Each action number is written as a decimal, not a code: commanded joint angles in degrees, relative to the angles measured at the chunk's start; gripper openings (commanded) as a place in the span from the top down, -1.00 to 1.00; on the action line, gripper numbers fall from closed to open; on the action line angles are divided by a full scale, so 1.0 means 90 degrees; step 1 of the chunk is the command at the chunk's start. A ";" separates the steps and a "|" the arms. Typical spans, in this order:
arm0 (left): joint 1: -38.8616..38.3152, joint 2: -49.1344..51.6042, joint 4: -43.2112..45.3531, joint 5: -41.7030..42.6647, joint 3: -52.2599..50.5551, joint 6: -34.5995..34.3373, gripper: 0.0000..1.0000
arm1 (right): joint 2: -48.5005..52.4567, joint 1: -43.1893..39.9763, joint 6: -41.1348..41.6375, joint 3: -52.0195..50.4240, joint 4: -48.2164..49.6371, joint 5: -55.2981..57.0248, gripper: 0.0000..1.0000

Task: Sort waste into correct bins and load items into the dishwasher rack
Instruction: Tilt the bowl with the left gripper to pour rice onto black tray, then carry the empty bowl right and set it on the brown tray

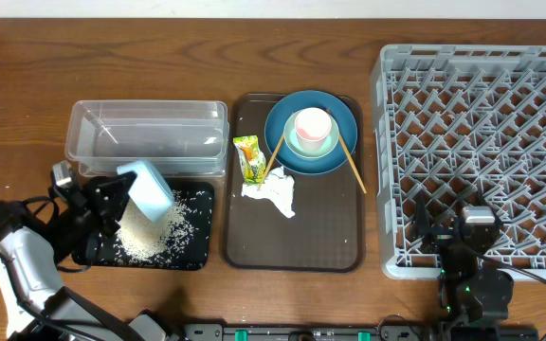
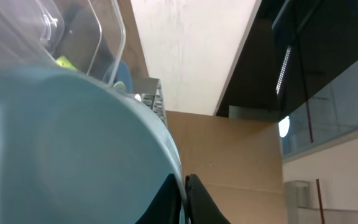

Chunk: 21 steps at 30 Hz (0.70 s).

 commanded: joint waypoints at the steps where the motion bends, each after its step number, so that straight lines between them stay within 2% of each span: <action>1: -0.0012 -0.0056 0.0228 0.0170 0.0012 0.0151 0.85 | -0.0019 0.0100 0.0085 -0.0010 -0.0027 0.0015 -0.99; 5: -0.0012 -0.0056 0.0345 0.0039 0.0010 0.0153 0.85 | -0.0019 0.0100 0.0085 -0.0010 -0.0027 0.0015 -0.98; 12: -0.0168 -0.0104 0.0005 0.0036 0.0012 0.0153 0.87 | -0.0019 0.0100 0.0085 -0.0010 -0.0027 0.0015 -0.99; 16: -0.0648 -0.0338 0.0010 -0.0090 0.0024 0.0151 0.88 | -0.0019 0.0100 0.0085 -0.0010 -0.0027 0.0015 -0.98; 21: -0.1666 -0.0857 0.0046 -0.1076 0.0053 -0.0073 0.88 | -0.0019 0.0100 0.0085 -0.0010 -0.0027 0.0015 -0.98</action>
